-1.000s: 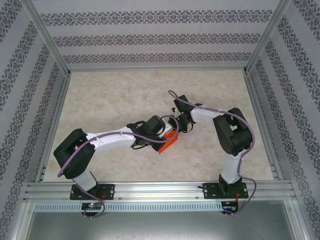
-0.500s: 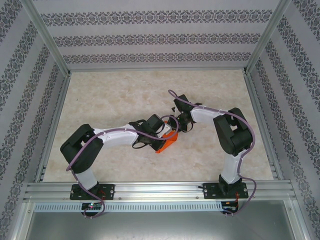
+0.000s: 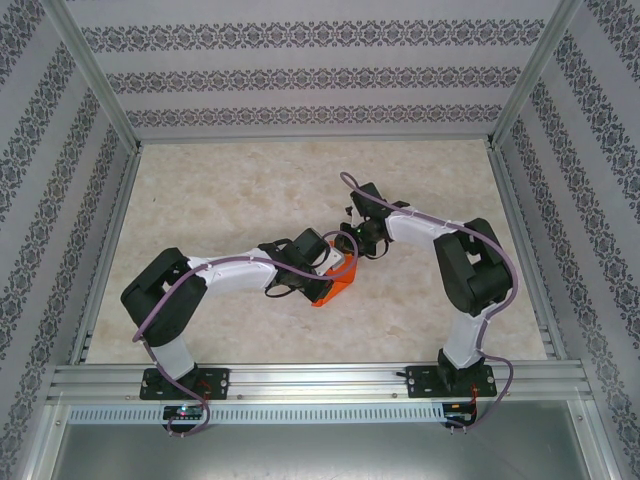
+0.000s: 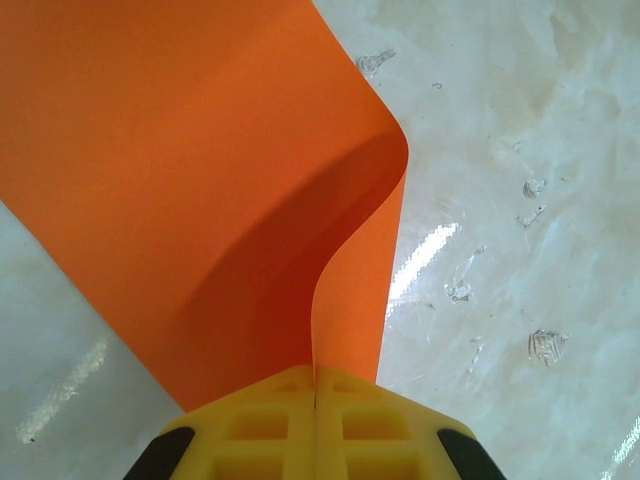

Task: Fold a paper plane with a square sheet of paper (pick it up from the middle)
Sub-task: Third fold the triangle at the center of the table.

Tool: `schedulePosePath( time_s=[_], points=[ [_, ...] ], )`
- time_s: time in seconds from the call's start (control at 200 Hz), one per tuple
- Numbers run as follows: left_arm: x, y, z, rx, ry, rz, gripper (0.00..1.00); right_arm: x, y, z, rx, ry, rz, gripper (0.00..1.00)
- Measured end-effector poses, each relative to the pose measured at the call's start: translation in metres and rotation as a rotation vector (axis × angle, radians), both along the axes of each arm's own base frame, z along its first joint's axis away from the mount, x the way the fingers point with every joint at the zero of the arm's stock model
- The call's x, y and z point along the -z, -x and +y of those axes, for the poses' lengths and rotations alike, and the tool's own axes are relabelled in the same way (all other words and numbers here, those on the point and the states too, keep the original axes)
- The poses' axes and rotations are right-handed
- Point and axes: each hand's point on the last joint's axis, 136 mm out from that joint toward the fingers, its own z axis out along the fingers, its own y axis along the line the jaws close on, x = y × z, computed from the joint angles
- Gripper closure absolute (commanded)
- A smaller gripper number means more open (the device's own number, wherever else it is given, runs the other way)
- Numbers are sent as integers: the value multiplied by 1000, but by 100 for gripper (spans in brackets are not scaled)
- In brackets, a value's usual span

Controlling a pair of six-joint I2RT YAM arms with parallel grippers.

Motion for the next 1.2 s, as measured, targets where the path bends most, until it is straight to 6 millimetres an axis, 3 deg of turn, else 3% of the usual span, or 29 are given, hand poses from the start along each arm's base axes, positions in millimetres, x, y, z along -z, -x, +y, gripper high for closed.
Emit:
schedulePosePath(
  time_s=[0.165,0.619,1.199],
  points=[
    [-4,-2,-2,-1,12,-2,100,16,6,-8,-7,54,33,88],
    [-14,-26,1,-38,59,9,100,20,8,-11,-113,99,9,89],
    [5,-20,5,-37,36,63,100,20,7,-11,-118,99,7,88]
  ],
)
